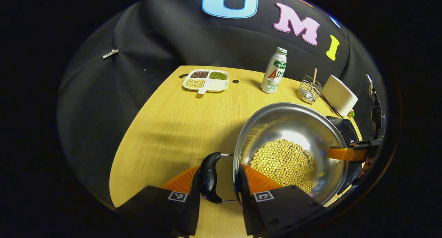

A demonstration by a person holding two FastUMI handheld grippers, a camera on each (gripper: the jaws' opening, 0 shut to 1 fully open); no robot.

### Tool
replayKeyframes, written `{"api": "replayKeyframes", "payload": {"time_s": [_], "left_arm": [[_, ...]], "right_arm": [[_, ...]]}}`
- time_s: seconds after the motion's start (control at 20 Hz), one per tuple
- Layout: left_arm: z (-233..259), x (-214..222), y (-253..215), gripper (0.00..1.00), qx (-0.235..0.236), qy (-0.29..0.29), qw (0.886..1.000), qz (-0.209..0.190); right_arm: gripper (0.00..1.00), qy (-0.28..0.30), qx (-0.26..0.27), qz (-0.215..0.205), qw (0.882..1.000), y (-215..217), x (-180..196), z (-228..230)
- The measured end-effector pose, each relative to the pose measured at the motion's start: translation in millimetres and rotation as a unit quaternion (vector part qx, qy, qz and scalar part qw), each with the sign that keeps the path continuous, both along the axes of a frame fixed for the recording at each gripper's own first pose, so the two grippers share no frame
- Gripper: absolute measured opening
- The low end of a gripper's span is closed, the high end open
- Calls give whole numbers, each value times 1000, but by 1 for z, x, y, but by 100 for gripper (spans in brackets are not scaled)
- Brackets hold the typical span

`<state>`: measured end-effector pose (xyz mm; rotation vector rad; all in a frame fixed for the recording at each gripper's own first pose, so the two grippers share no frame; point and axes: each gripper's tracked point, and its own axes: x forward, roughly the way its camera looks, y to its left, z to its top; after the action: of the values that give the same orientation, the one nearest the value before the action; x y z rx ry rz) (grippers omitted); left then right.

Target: First push the handle of the pot to place it horizontally, then grasp the pot with both hands and set it on the induction cooktop.

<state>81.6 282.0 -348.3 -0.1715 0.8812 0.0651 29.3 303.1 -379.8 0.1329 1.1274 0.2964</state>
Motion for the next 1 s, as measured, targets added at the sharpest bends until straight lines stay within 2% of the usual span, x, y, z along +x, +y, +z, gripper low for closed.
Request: {"api": "replayKeyframes", "payload": {"time_s": [0.05,0.1,0.25,0.3,0.45,0.55,0.6,0.65,0.7,0.8,0.85,1.0], "left_arm": [[8,-3,-4,54,0,2,1000,1],[16,-5,-9,54,0,4,1000,2],[44,-8,-33,54,2,8,1000,-2],[54,-8,-44,54,3,7,1000,-6],[70,1,-78,54,-2,5,1000,-16],[73,5,-103,54,-13,10,1000,-19],[75,7,-116,54,-16,9,1000,-22],[77,10,-128,54,-19,7,999,-25],[78,13,-140,54,-20,6,999,-28],[79,18,-164,54,-20,4,999,-36],[79,20,-176,54,-19,5,999,-42],[78,29,-210,54,-18,5,998,-54]], "right_arm": [[50,-1,4,-1,1000,-5,0,8],[54,-3,8,-1,1000,-10,0,16],[54,-4,13,2,1000,-37,2,41],[50,-7,13,-1,1000,-49,5,49],[54,-17,7,-4,1000,-86,12,68],[54,-25,2,-8,1000,-111,19,74],[50,-27,0,-11,1000,-124,19,77],[54,-28,-2,-13,1000,-137,21,79],[49,-31,-4,-16,999,-149,21,79],[50,-33,-6,-23,999,-174,22,78],[54,-34,-8,-28,999,-187,23,77],[54,-30,-12,-39,999,-223,24,72]]}}
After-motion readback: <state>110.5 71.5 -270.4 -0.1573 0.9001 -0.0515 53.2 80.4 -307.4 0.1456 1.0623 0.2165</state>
